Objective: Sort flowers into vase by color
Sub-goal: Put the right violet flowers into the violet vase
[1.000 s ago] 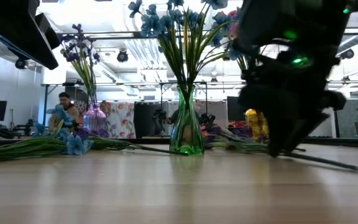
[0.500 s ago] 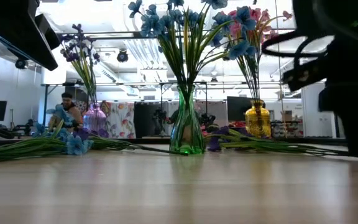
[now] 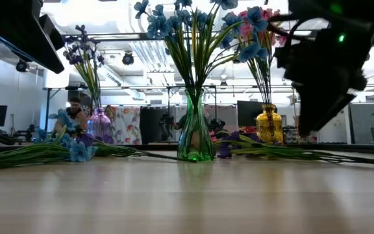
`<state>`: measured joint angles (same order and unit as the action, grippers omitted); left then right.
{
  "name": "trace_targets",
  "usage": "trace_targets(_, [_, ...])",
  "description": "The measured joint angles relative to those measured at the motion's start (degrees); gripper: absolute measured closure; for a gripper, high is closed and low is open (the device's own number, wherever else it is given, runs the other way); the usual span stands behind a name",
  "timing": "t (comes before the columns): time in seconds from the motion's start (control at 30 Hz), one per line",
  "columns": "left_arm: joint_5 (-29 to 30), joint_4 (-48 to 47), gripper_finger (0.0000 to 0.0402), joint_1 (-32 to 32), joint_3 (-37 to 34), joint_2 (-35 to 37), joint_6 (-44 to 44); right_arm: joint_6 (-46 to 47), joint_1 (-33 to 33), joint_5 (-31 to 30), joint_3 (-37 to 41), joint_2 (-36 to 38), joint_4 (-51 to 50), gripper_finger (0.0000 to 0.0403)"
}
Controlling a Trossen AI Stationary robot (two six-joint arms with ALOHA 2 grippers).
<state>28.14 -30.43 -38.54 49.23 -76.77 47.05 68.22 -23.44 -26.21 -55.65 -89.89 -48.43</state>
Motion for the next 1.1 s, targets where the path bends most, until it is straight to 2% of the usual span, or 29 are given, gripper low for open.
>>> trace_targets(0.23, [0.0,0.0,0.0402,0.0,0.0,0.0,0.1,-0.7,2.1,-4.4,9.1,-0.1,12.8,0.0101])
trace_targets(0.4, [1.4,0.0,0.0402,0.0,0.0,0.0,-0.2,-0.7,2.1,-5.1,12.2,-0.2,18.7,0.0115])
trace_targets(0.57, [2.7,0.0,0.0402,0.0,0.0,0.0,-1.2,-0.2,2.1,-5.3,15.2,0.0,23.6,0.0175])
trace_targets(0.93, [2.8,0.4,0.0402,0.0,0.0,0.0,-1.3,1.7,2.1,-4.7,15.6,0.1,23.4,0.0378])
trace_targets(1.1, [2.8,0.3,0.0402,0.0,0.4,0.0,-1.5,1.8,2.0,-2.6,15.2,1.7,21.9,0.0382])
